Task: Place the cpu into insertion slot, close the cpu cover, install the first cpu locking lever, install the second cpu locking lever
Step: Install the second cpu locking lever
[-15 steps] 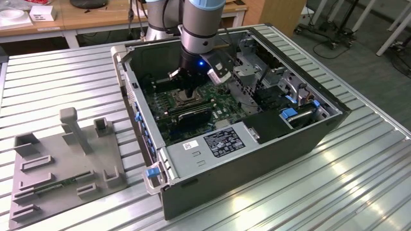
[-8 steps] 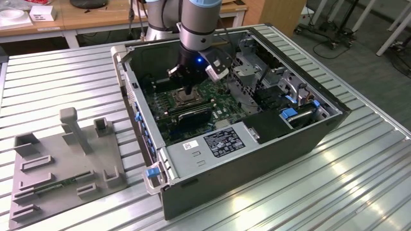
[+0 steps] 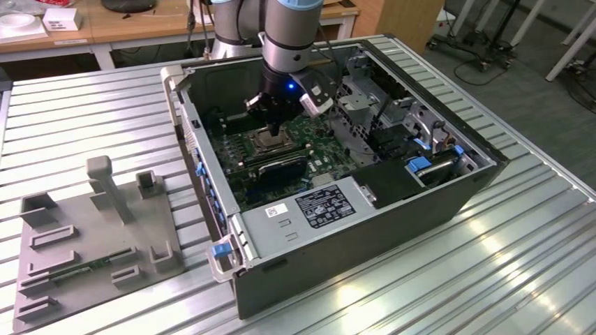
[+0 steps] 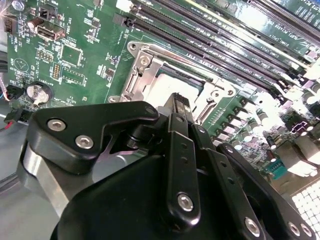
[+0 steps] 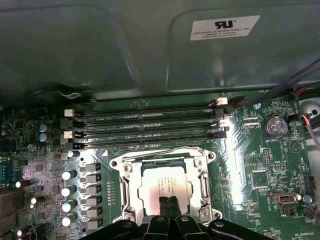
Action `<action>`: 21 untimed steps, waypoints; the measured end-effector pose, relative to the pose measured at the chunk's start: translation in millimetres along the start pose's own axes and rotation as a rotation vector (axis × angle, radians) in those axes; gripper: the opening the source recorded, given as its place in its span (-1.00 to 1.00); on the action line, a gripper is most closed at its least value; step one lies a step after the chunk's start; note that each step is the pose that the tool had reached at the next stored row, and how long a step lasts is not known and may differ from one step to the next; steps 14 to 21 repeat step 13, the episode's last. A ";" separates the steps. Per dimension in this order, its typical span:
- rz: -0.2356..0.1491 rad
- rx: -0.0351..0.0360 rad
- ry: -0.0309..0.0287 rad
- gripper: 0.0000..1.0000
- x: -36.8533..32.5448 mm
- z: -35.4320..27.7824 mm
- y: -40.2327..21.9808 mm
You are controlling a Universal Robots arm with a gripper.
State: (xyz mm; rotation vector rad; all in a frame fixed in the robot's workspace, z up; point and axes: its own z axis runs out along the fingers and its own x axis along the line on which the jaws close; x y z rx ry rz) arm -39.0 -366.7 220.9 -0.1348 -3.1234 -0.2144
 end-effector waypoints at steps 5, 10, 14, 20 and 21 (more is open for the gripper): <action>0.000 0.0003 0.0001 -0.79 0.0 -0.5 0.1; 0.000 -0.0001 0.0000 -0.79 0.0 -3.7 0.6; 0.000 0.0000 0.0000 -0.79 0.1 -4.4 0.7; 0.000 0.0000 0.0000 -0.79 0.1 -4.4 0.7; 0.000 0.0000 0.0000 -0.79 0.1 -4.4 0.7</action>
